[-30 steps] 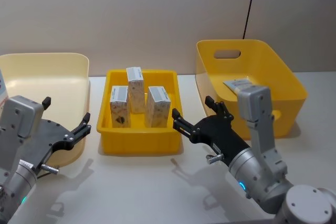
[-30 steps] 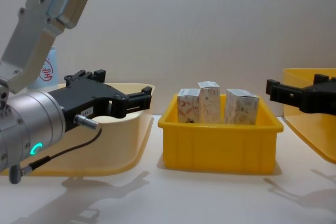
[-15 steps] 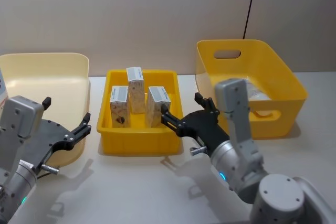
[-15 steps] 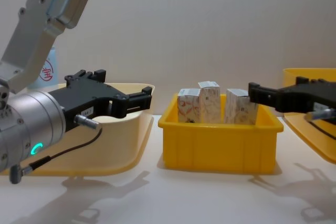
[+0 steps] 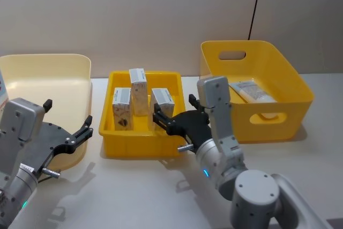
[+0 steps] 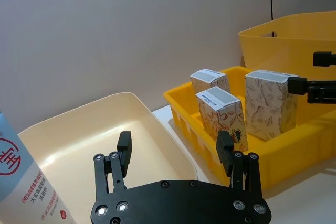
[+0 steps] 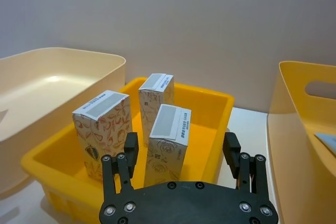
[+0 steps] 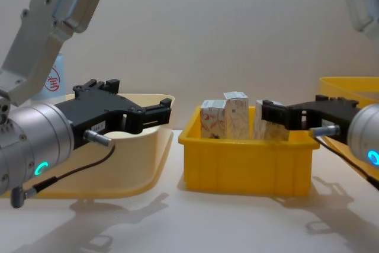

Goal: Bimanual collaborative sorting of washing and personal care products

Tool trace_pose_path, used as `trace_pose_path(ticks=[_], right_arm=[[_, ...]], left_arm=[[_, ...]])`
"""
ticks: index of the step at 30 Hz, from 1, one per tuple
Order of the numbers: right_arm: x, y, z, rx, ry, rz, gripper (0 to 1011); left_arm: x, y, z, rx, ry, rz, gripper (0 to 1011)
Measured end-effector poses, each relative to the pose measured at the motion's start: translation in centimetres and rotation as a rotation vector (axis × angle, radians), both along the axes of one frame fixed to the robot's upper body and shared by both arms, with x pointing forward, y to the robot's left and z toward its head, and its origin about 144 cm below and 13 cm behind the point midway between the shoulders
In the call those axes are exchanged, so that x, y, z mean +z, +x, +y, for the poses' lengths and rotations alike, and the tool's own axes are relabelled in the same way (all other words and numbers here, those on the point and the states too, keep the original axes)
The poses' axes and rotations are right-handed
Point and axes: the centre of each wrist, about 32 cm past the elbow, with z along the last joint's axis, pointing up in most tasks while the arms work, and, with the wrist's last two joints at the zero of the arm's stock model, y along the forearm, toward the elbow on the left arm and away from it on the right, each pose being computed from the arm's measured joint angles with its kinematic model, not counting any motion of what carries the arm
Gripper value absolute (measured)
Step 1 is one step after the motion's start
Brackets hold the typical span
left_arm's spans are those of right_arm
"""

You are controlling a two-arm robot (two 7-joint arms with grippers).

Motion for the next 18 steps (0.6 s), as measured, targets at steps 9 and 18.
trace_pose_path(ticks=[9,18], right_arm=[[-0.6,1.2,1.8,-0.050,0.008,0.019,1001],[-1.1,2.5,3.3,-0.077,0.017,0.027,1001]], left_arm=[[0.0,0.0,0.0,0.000,0.000,0.000,1003],[0.0,0.0,0.0,0.000,0.000,0.000,1003]])
